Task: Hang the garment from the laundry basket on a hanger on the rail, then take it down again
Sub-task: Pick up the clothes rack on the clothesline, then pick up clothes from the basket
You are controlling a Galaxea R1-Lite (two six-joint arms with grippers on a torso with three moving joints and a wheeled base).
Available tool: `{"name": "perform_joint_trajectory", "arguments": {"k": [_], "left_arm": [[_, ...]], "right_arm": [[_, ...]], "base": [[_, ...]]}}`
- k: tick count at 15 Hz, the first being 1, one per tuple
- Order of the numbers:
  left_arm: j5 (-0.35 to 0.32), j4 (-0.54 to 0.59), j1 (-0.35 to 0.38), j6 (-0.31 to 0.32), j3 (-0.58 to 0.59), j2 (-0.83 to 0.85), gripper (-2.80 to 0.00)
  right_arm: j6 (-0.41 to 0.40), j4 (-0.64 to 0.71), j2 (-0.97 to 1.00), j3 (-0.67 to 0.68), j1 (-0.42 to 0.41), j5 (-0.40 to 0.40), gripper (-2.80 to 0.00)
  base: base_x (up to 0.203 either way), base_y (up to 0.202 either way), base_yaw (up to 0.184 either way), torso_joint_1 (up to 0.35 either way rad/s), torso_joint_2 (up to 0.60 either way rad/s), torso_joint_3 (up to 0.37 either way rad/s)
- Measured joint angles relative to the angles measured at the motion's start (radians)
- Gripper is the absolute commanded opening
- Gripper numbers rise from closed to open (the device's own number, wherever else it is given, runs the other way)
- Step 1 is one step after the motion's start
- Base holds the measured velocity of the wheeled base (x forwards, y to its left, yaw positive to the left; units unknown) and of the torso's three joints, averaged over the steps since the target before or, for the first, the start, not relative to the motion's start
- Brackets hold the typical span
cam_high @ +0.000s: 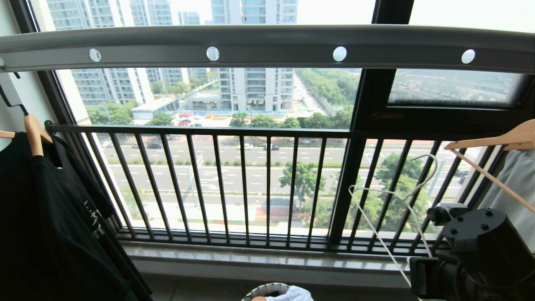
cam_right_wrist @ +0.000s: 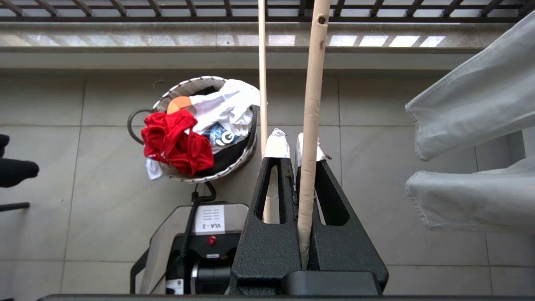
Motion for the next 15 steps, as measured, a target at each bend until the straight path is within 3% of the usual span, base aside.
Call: {"name": "perform_joint_trajectory", "arguments": {"k": [6, 15], "left_arm": [[0.0, 0.0, 0.0, 0.0, 0.0, 0.0, -2.8], [0.0, 0.0, 0.0, 0.0, 0.0, 0.0, -2.8]], "right_arm": [[-0.006, 0.0, 0.012, 0.007, -0.003, 0.0, -2.8], [-0.009, 0.0, 0.011, 0.01, -0.003, 0.0, -2.8]], "base": [[0.0, 0.0, 0.0, 0.0, 0.0, 0.0], [0.0, 0.0, 0.0, -0.067, 0.15, 0.077]]}}
